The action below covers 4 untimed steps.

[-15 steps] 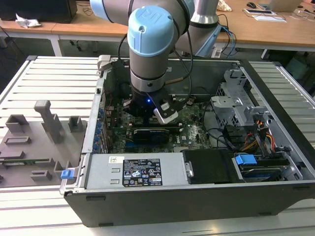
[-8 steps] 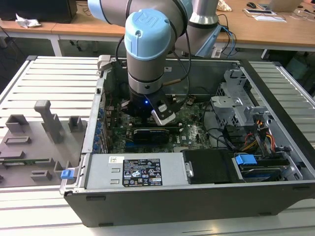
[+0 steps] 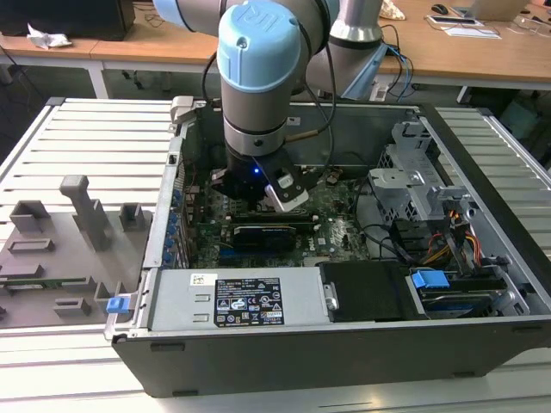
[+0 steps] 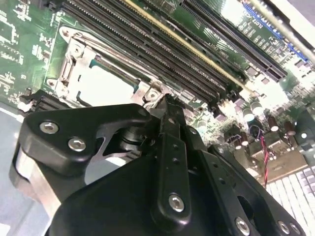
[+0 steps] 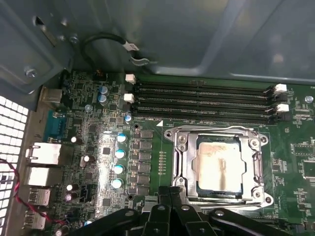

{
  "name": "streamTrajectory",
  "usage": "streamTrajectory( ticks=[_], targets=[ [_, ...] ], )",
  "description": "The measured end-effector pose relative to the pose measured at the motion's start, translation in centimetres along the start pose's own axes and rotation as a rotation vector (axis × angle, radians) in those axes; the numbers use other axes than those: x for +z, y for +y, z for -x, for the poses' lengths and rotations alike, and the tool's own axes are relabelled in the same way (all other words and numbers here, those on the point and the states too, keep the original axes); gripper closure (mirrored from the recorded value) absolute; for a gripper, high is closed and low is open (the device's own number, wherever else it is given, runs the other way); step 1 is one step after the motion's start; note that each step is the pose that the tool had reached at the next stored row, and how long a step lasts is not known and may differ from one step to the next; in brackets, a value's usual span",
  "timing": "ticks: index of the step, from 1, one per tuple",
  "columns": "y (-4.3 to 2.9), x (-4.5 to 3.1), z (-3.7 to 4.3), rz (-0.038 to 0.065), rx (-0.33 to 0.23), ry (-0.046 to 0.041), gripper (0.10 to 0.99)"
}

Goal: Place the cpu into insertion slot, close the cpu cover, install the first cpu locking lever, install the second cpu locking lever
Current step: 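Install the second cpu locking lever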

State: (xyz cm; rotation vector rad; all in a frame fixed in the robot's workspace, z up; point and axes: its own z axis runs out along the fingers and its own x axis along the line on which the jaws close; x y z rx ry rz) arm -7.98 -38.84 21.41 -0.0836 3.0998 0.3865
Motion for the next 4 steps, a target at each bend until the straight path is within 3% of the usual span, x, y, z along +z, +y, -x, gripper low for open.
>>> streamTrajectory(
  ticks=[4],
  targets=[
    [0.11, -0.41, 0.01, 0.000, 0.000, -0.0001, 0.980]
  ],
)
